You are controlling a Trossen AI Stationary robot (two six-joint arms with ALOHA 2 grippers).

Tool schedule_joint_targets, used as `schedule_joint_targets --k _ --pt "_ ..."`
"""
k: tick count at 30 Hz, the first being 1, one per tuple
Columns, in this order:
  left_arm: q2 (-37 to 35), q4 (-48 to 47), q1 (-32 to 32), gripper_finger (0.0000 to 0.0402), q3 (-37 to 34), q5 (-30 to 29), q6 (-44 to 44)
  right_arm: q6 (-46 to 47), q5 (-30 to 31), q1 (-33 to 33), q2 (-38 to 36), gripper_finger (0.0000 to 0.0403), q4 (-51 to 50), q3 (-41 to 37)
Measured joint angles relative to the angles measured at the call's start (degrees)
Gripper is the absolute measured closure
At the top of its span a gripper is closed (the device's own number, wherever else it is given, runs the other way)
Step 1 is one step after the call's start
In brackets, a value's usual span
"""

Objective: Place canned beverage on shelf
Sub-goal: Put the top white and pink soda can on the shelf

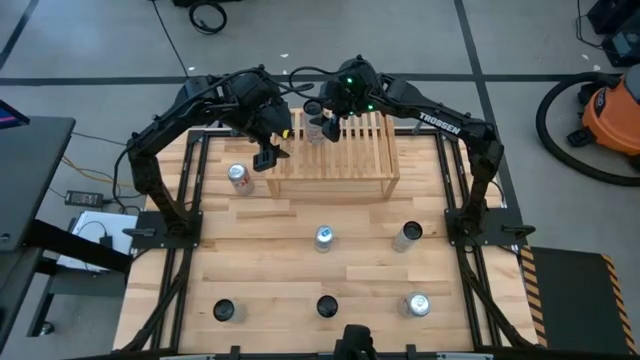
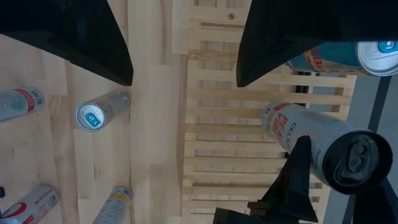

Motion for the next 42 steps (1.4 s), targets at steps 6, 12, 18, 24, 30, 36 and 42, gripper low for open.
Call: schedule_joint_targets --k 6,12,18,24,30,36,42 --pt "0.00 -0.05 0.00 0.0113 0.00 0.00 0.00 -0.17 0.87 -0.28 0.00 0.0111 0.90 -0.05" --pt "0.00 -0.07 0.00 0.0113 0.00 0.00 0.00 -0.39 1.43 -0.44 0.11 0.0111 2.63 -0.15" --pt "0.00 -0.07 0.00 0.0113 0.00 0.00 0.00 0.13 -0.87 -0.37 0.11 0.0111 3.20 -0.15" --pt "-0.01 -0.09 0.00 0.0113 0.00 0.00 0.01 0.35 -1.82 -0.37 0.28 0.0111 3.49 -0.15" --pt "0.00 -0.09 0.00 0.0113 0.00 0.00 0.00 1.34 -1.85 -0.38 0.35 0.0111 2.20 -0.13" --pt "0.00 -0.09 0.00 0.0113 0.00 0.00 0.01 1.36 -2.02 -0.42 0.35 0.0102 1.94 -0.10" --pt "0.00 -0.10 -0.01 0.0113 0.00 0.00 0.00 1.34 -2.00 -0.42 0.35 0.0095 1.87 -0.04"
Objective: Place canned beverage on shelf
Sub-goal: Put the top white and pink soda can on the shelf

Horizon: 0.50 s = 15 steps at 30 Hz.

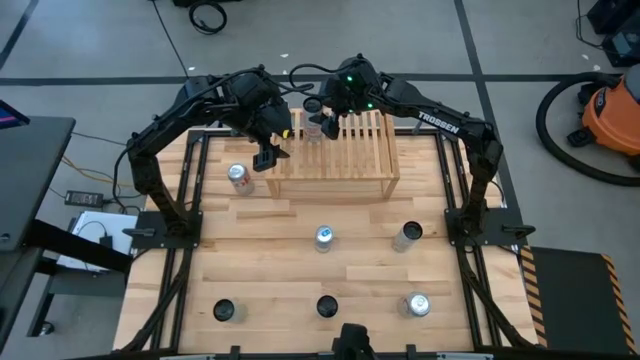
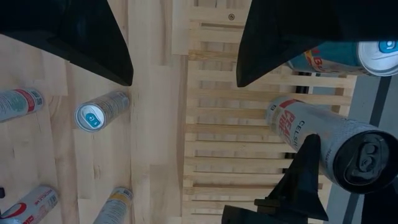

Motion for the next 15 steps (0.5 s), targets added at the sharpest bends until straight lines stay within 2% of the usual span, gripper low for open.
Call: schedule_joint_targets --k 6,15 --pt "0.00 -0.01 0.01 0.0113 0.00 0.00 0.00 -0.38 0.04 -0.06 0.00 0.0098 -0.10 0.02" --pt "0.00 -0.01 0.01 0.0113 0.00 0.00 0.00 -2.60 0.31 -0.07 -0.11 0.0081 -0.40 0.09"
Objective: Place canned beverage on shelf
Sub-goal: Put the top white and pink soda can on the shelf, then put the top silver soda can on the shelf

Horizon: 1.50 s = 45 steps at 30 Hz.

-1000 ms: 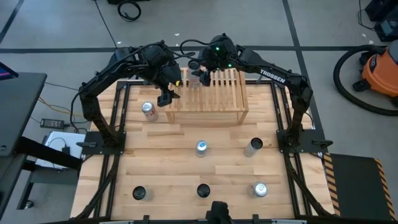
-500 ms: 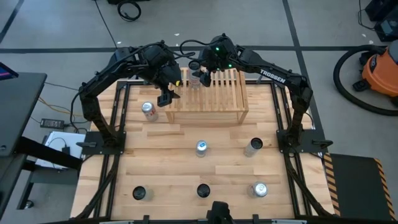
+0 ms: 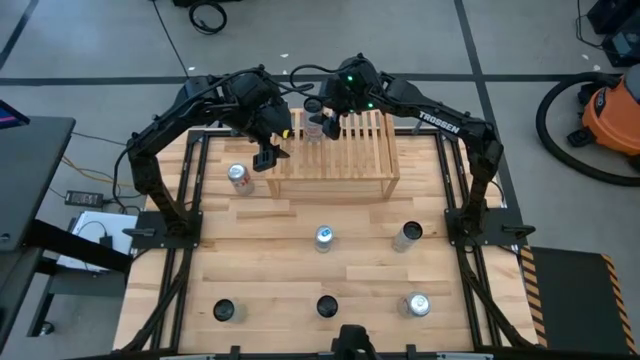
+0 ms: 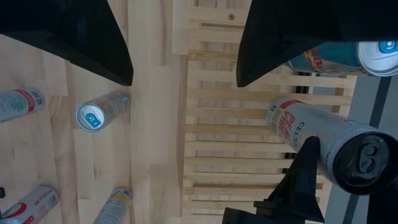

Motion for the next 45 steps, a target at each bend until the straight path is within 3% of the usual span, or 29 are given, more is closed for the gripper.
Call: schedule_joint_targets --k 18,30,45 --pt "0.00 -0.06 0.00 0.0113 0.00 0.00 0.02 -1.36 0.15 0.00 -0.31 0.0039 0.36 0.00" --pt "0.00 -0.50 -0.02 0.0113 0.02 0.00 0.00 -1.05 0.15 0.00 -5.83 0.0037 0.08 0.00" --pt "0.00 -5.83 -2.53 0.0113 0.02 -0.02 -2.61 -0.37 0.13 5.57 -17.34 0.0037 -22.53 0.00"
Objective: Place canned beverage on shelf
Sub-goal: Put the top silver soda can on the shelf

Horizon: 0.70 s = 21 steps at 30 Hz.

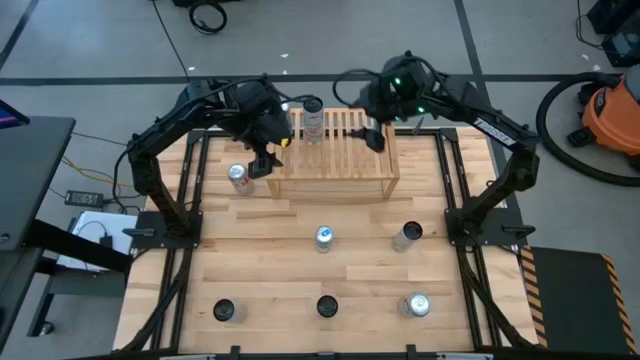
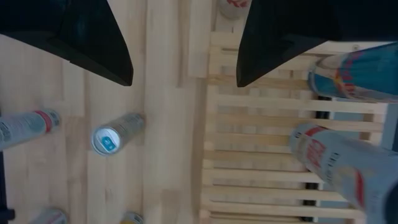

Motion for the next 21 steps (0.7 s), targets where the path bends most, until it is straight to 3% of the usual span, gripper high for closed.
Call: schedule_joint_targets --k 13,21 --pt "0.00 -0.13 -7.83 0.0113 0.00 0.00 -5.24 10.34 0.22 14.34 -2.72 0.0037 -12.45 -0.02" --pt "-0.01 -0.14 -12.94 0.0113 0.00 0.02 -8.88 18.10 8.68 24.31 -1.00 0.0037 -14.85 -0.07"
